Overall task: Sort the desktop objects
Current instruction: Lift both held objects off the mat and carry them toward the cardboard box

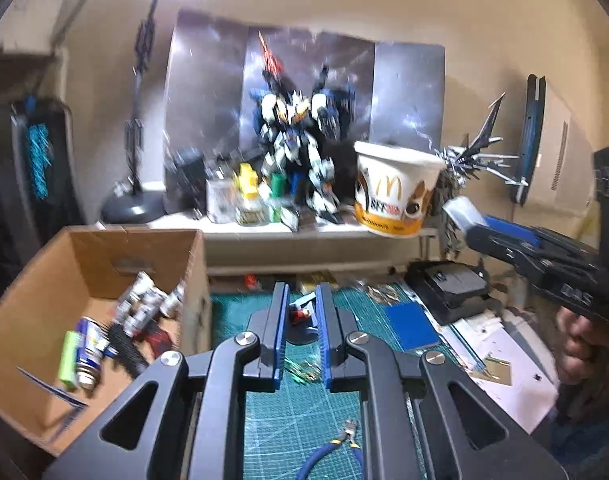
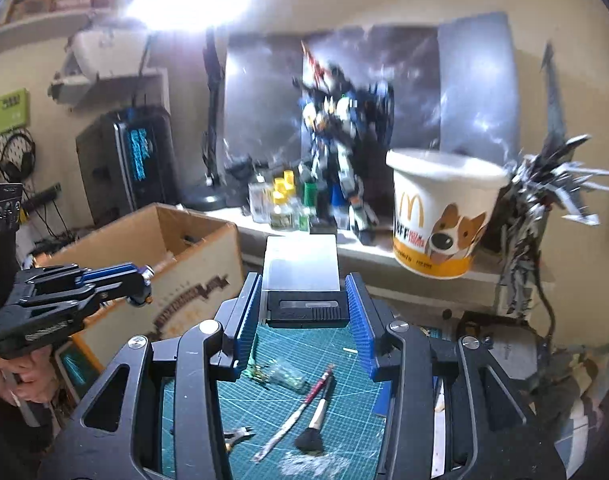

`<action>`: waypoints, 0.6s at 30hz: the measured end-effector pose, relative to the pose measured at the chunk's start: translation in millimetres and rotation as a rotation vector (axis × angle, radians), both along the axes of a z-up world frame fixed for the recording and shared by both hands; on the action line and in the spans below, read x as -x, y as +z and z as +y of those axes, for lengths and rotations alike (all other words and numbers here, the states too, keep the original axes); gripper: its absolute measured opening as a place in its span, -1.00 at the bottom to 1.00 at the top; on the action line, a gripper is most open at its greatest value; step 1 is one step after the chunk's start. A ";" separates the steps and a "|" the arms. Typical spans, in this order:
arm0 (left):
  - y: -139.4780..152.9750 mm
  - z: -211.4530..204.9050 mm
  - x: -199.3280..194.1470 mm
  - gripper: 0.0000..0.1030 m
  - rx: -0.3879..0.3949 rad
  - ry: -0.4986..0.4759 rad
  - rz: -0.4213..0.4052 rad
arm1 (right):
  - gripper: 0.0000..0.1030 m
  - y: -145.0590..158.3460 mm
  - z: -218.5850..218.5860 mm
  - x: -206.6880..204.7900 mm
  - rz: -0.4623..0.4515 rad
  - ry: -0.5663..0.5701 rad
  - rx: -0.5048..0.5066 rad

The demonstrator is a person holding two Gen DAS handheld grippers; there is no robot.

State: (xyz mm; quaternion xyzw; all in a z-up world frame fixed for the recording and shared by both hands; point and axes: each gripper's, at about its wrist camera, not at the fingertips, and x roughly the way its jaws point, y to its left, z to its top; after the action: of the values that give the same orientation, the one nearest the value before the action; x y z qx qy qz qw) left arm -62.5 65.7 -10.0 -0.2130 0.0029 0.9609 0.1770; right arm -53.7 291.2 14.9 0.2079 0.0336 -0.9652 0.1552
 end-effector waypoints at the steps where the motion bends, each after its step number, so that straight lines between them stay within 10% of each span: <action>1: 4.3 -0.3 -4.9 -0.74 0.002 0.009 0.017 | -0.23 4.0 -1.0 -10.0 0.011 -0.004 0.005; 18: 41.5 -13.2 -75.7 -0.74 0.020 0.085 0.219 | -0.23 26.8 -24.1 -122.2 0.149 -0.038 0.049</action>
State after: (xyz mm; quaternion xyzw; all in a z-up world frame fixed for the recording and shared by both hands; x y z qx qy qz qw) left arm 13.2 52.5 31.5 -0.1084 0.0225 0.9850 0.1325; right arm 68.5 267.1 41.8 0.1320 0.0174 -0.9813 0.1389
